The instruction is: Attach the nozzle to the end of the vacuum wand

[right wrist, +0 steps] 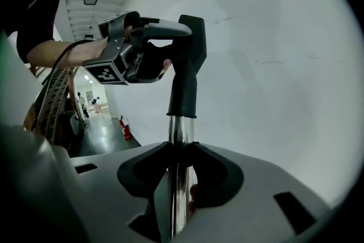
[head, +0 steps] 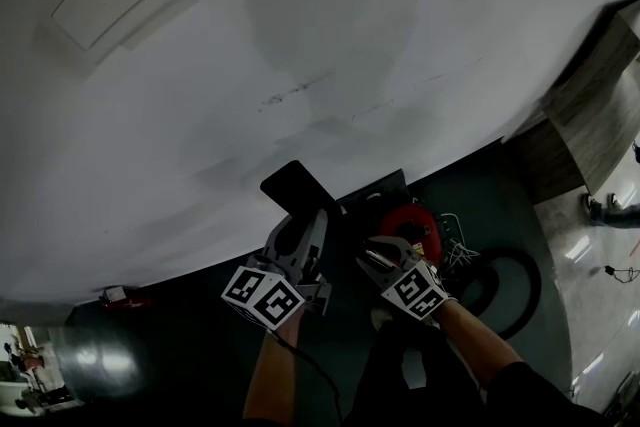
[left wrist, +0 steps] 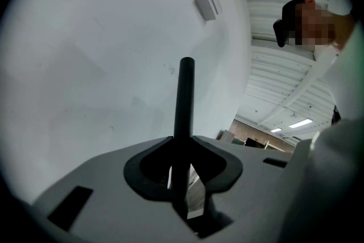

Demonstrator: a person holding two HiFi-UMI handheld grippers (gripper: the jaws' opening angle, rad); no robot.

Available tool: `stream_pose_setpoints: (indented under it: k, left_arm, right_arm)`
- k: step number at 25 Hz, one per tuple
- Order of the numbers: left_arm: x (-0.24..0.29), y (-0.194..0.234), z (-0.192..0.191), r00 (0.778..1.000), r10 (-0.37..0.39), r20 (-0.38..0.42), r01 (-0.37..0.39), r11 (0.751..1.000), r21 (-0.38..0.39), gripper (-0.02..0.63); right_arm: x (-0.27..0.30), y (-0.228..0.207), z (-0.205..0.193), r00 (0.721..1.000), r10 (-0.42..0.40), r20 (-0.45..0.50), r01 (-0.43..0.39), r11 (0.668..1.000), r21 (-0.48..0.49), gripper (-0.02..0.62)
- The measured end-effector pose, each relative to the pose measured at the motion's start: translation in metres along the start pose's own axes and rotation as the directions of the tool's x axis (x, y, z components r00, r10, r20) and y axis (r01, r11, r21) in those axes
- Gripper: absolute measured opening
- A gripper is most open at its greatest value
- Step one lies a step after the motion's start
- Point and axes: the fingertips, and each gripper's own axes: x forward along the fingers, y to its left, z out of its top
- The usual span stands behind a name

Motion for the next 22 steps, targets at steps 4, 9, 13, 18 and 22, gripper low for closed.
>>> stream_pose_setpoints:
  k: [4, 9, 13, 18, 22]
  left_arm:
    - [-0.009, -0.006, -0.002, 1.000, 0.005, 0.002, -0.005, 1.000, 0.028, 0.092]
    - [-0.016, 0.009, -0.003, 0.999, 0.021, 0.034, -0.020, 0.999, -0.025, 0.091]
    - [-0.019, 0.021, -0.001, 0.997, 0.024, 0.069, -0.017, 0.994, -0.104, 0.087]
    - [-0.015, 0.009, -0.003, 0.997, 0.001, 0.082, 0.007, 0.995, -0.098, 0.091]
    - [-0.011, 0.015, -0.007, 0.998, 0.003, 0.069, 0.004, 0.995, -0.099, 0.095]
  right_arm:
    - [0.004, 0.001, -0.001, 1.000, -0.008, -0.008, 0.008, 1.000, 0.013, 0.144]
    - [0.002, 0.003, -0.002, 1.000, -0.013, -0.006, 0.014, 1.000, 0.011, 0.144]
    - [0.000, 0.001, -0.001, 1.000, -0.010, 0.003, 0.010, 1.000, 0.004, 0.144]
    - [0.002, -0.004, -0.002, 1.000, 0.000, -0.004, 0.000, 1.000, 0.006, 0.144]
    - [0.005, -0.001, -0.002, 1.000, 0.012, -0.013, -0.012, 1.000, -0.009, 0.144]
